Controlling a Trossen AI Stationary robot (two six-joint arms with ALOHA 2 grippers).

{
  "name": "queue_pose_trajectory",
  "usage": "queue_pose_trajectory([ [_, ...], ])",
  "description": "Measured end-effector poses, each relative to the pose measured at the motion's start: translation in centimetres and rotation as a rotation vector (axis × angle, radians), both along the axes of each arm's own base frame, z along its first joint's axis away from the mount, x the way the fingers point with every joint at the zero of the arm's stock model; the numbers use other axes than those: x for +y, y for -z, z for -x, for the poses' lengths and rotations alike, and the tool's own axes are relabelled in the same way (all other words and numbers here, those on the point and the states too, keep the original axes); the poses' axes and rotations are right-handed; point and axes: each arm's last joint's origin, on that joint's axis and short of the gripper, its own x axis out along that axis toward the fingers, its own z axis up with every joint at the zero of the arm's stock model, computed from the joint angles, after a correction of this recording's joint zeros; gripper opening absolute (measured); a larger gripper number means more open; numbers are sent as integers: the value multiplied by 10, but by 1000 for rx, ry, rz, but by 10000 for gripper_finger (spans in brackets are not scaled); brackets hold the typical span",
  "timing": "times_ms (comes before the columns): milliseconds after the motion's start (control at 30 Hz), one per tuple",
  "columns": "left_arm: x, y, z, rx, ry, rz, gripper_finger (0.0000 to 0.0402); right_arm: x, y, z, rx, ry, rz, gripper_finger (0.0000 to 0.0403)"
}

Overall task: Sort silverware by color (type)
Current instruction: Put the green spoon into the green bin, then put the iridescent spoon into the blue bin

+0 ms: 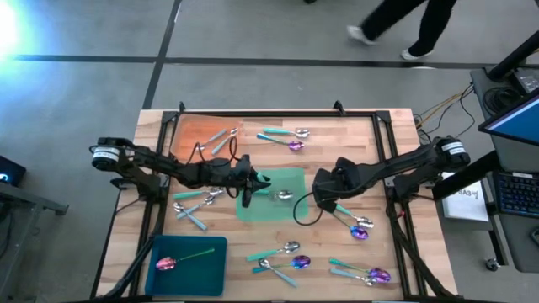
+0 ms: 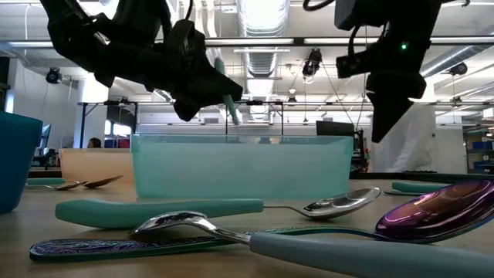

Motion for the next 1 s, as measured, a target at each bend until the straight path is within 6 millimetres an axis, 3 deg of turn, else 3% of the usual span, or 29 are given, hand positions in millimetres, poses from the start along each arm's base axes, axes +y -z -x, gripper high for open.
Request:
queue_pose_trajectory([
  [533,0,1,0,10,3,29,75,26,11,9,92,-87,-273,128],
  [800,-1,-1,-1,3,-4,84,76,35,26,23,138,15,-316,130],
  [1000,-4,-10,-7,-23,125,144,76,42,32,28,149,78,-373,124],
])
